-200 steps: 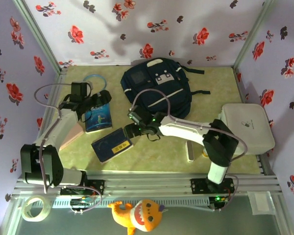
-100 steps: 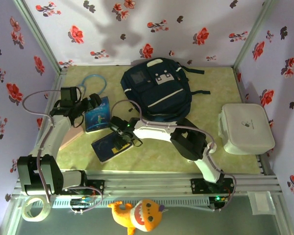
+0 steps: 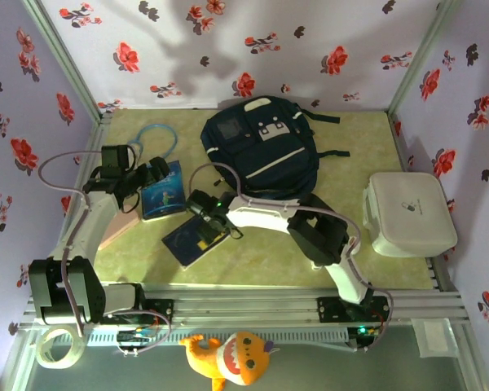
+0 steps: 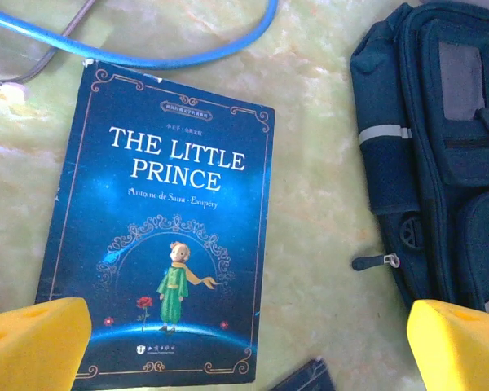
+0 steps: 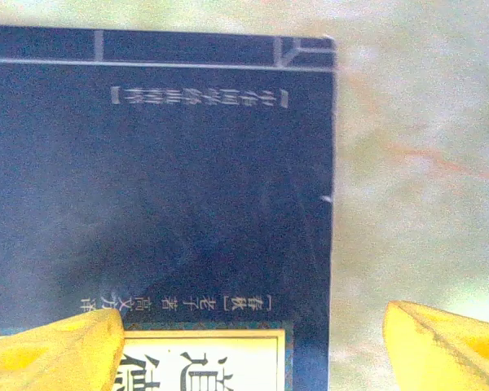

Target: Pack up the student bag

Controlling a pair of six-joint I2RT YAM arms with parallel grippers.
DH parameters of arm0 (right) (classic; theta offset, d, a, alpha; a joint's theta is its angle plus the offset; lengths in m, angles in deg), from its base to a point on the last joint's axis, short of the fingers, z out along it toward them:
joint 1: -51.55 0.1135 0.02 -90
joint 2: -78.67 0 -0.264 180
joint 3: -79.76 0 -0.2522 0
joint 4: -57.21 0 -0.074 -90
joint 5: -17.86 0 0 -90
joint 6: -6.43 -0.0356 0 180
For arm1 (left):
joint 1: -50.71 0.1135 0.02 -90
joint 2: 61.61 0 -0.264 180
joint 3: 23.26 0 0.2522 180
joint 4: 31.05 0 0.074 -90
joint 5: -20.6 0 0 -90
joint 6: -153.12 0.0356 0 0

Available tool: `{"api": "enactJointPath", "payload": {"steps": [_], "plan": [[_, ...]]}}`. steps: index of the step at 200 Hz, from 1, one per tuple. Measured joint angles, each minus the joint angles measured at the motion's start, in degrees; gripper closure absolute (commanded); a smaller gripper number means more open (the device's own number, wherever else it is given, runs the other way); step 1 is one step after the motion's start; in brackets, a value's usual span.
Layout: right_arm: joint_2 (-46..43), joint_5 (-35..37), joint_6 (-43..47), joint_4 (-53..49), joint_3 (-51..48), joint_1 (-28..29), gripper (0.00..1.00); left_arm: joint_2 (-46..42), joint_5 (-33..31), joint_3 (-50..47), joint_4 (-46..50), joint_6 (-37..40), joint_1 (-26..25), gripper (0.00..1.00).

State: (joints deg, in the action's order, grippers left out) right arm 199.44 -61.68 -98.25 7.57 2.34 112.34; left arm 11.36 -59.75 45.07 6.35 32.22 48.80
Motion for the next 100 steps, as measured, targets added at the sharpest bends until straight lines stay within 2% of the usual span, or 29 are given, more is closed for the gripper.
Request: {"api": "enactJointPath", "payload": {"steps": [43,68,100], "plan": [[-1.42,0.46,-0.50,0.33,-0.94,-7.06,0.18,1.03,2.32,-1.40,-0.61,-0.46,-0.13,0.00],[-6.49,-2.40,-5.11,3.28,-5.09,-7.04,0.19,3.15,3.15,-1.95,-0.96,-0.90,-1.70,0.00],[-14.43,-5.84,-12.74,9.33,-10.16,-6.45,0.24,6.84,4.15,-2.08,-1.84,-1.60,-6.95,0.03]]}}
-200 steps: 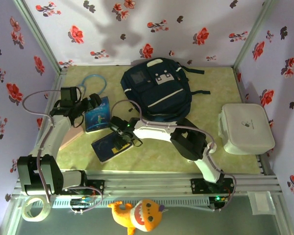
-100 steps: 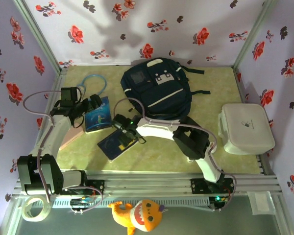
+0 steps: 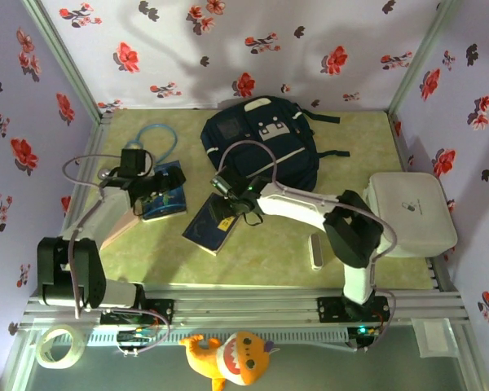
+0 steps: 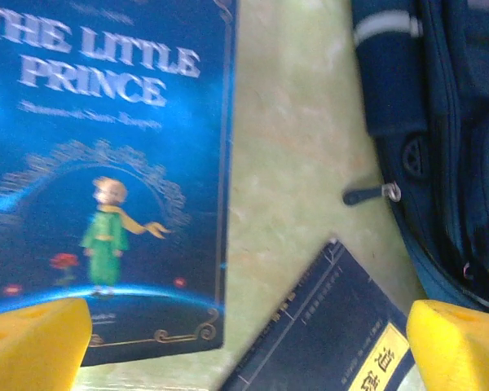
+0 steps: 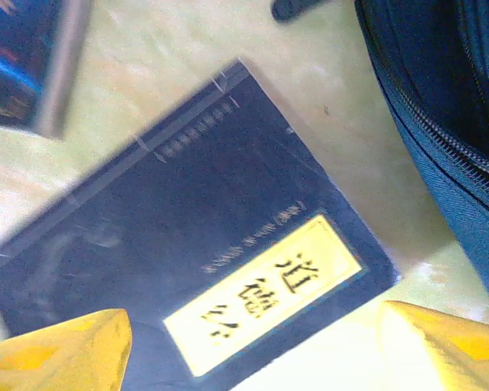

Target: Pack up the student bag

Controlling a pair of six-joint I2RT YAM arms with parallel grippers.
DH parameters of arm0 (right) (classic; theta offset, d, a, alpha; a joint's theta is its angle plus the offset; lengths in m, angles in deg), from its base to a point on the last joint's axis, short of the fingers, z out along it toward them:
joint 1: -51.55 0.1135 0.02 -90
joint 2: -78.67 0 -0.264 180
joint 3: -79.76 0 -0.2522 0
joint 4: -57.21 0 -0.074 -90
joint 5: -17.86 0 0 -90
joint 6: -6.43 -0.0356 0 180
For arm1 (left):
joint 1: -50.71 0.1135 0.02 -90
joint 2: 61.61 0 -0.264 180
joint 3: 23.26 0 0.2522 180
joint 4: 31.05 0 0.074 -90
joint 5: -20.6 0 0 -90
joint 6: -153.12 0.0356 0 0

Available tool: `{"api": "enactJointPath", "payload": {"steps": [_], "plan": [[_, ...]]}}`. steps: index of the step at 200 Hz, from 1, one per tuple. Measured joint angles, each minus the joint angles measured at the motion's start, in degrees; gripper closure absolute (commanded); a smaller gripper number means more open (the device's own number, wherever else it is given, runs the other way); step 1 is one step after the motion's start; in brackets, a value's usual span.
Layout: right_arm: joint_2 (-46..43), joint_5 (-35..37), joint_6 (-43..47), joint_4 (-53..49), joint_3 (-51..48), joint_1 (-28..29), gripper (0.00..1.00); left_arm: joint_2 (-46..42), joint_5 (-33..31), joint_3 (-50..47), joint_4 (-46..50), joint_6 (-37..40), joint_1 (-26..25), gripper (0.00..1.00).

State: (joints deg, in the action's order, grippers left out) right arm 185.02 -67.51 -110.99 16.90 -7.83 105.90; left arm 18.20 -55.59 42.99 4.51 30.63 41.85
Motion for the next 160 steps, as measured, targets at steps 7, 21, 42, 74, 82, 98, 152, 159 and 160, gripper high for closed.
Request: {"api": "enactJointPath", "payload": {"steps": [7,21,42,74,82,98,152,159,160], "plan": [[-1.05,-0.42,-1.53,1.18,-0.87,0.04,0.27,0.72,0.20,-0.07,-0.11,-0.09,-1.20,0.04],[-1.75,-1.31,-4.26,2.82,-2.16,-0.09,0.34,2.12,0.46,-0.11,-0.11,-0.11,-3.58,0.07],[-1.53,-3.26,-7.15,4.94,-4.68,-0.46,0.43,3.69,0.79,-0.42,-0.15,-0.09,-6.34,0.12],[-0.13,-4.35,-9.99,5.22,-6.60,-1.07,0.46,6.99,0.83,-1.18,0.13,-0.04,-8.83,0.17],[-0.09,-3.91,-10.73,5.05,-6.86,-1.27,0.46,8.00,0.81,-1.18,0.31,0.09,-9.22,0.18],[-0.09,-2.97,-12.13,5.03,-7.37,-1.79,0.45,9.92,0.83,-1.16,0.98,0.55,-10.01,0.20],[1.88,-2.03,-16.41,3.93,-7.63,-2.89,0.48,14.36,1.88,-0.28,2.86,3.13,-11.52,0.29],[2.32,-1.99,-16.87,3.96,-7.63,-2.89,0.50,14.71,1.97,-0.22,2.93,3.41,-11.65,0.30],[2.38,-2.01,-16.96,3.96,-7.63,-2.89,0.50,14.73,1.99,-0.22,2.93,3.45,-11.65,0.31]]}}
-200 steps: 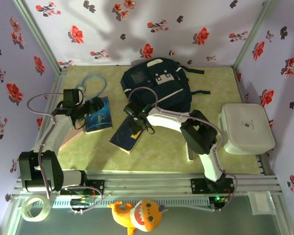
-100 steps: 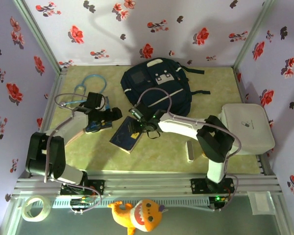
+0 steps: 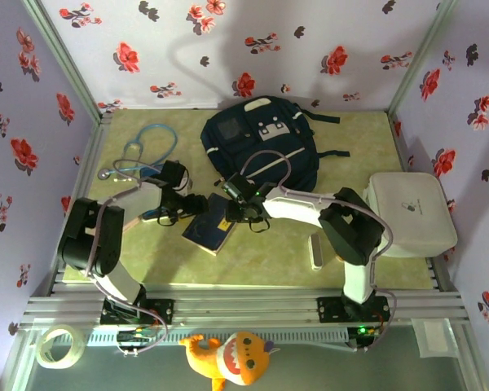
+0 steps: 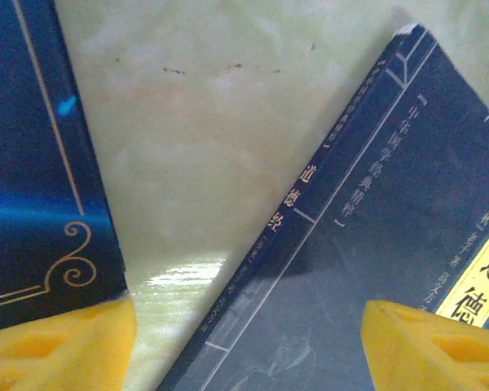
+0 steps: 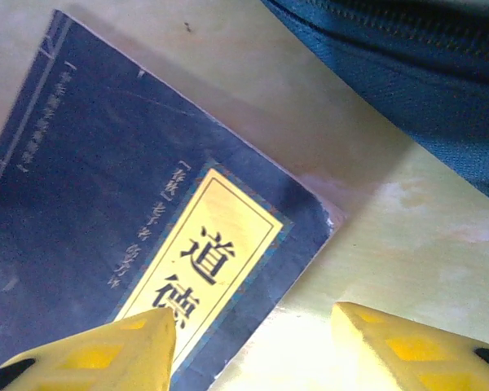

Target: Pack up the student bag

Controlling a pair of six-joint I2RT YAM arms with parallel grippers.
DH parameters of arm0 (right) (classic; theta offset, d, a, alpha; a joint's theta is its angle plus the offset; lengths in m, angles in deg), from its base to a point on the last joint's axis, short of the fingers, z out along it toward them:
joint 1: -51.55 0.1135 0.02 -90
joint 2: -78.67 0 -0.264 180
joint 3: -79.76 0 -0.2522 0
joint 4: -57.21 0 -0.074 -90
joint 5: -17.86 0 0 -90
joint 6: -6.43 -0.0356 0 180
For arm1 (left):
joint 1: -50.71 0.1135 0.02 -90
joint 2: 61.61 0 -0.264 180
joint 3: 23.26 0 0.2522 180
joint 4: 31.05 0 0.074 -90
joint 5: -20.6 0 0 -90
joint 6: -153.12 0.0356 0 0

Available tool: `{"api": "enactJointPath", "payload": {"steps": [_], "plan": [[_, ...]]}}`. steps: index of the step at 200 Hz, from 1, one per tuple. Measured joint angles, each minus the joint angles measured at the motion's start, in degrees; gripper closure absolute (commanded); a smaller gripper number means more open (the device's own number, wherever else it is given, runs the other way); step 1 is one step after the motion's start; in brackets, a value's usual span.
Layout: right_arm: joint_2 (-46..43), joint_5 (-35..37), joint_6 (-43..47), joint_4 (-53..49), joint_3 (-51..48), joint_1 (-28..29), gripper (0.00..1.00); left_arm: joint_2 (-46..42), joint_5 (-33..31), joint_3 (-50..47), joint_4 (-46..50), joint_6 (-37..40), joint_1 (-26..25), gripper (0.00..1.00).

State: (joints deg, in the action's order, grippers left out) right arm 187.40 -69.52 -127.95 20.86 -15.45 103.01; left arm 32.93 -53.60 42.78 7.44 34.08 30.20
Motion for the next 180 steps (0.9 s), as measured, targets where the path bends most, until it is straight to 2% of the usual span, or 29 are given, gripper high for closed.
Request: {"api": "enactJointPath", "payload": {"steps": [66,95,116,136,180], "plan": [[2.97,0.68,-5.84,-2.45,2.95,0.00,0.60,1.25,0.72,0.94,1.46,3.58,-0.24,0.41],[4.22,1.90,-8.09,-3.37,3.98,0.00,0.69,1.53,4.31,0.72,0.79,4.24,-0.96,0.52],[4.44,2.99,-9.75,-3.39,4.02,-0.02,0.71,1.53,6.82,-0.44,0.13,4.35,-1.70,0.62],[4.46,4.11,-10.71,-2.91,3.96,-0.28,0.74,1.51,8.31,-1.36,-0.85,3.96,-2.47,0.62],[4.68,6.29,-11.80,-0.76,3.54,-0.61,0.72,-0.17,9.01,-3.76,-3.52,2.40,-4.59,0.60]]}}
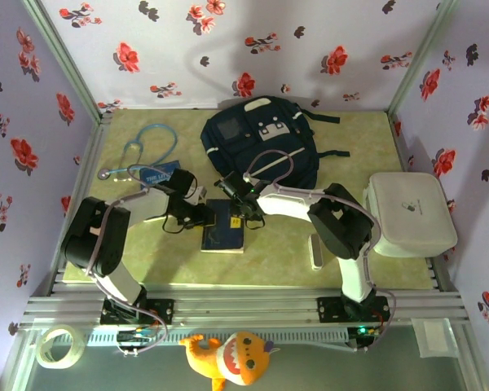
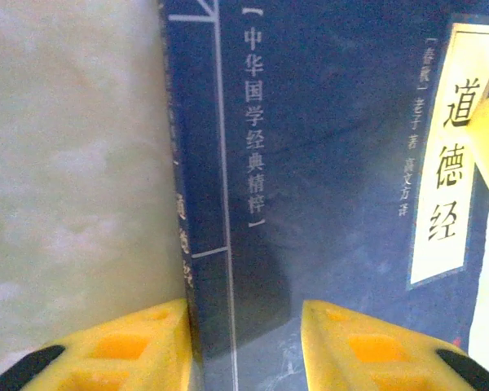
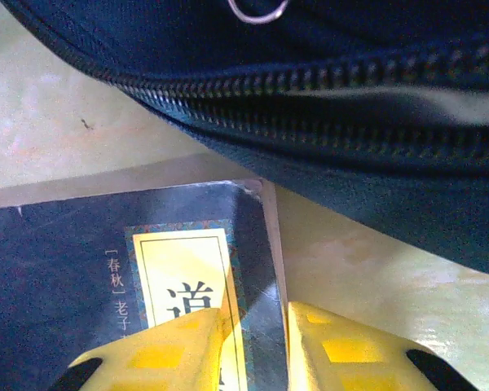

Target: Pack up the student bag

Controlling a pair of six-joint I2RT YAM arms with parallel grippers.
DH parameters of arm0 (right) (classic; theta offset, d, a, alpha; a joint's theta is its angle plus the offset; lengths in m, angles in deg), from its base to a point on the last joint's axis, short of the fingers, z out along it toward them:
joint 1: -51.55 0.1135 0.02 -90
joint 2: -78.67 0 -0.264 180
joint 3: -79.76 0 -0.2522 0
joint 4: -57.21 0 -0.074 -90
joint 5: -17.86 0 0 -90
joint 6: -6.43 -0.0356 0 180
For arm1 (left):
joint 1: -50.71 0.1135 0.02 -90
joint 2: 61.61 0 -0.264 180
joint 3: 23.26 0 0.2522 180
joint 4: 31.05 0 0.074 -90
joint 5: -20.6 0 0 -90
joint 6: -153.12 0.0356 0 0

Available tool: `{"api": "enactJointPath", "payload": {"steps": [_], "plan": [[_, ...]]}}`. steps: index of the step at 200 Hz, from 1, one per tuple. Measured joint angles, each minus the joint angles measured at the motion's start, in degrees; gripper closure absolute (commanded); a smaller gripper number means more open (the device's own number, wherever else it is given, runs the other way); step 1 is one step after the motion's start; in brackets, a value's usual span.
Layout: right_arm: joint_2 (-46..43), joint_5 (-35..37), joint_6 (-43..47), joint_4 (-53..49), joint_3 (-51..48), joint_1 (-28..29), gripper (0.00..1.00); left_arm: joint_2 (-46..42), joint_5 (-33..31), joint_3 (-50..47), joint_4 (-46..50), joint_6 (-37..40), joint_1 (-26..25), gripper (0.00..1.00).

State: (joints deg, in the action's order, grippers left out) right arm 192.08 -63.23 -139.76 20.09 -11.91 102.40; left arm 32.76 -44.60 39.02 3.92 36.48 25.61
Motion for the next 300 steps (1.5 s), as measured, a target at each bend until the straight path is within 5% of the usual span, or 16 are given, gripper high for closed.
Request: {"api": "enactJointPath", "payload": {"steps": [94,183,240,300], "plan": [[-1.99,0.11,-1.16,3.43,-3.39,0.44,0.53,-0.61,0.74,-1.36,-1.92,-5.66,-0.28,0.59],[-4.76,-0.98,-1.51,-1.70,-5.44,3.69,0.69,-0.52,0.87,-1.49,-2.12,-6.27,-0.22,0.59],[-4.37,-1.16,-1.55,-1.55,-5.46,3.58,0.70,0.17,3.37,-1.27,-2.34,-6.29,0.50,0.54],[-4.68,-2.03,-1.49,2.01,-7.19,2.40,0.71,0.72,6.19,-0.90,-2.34,-7.78,1.01,0.65]]}}
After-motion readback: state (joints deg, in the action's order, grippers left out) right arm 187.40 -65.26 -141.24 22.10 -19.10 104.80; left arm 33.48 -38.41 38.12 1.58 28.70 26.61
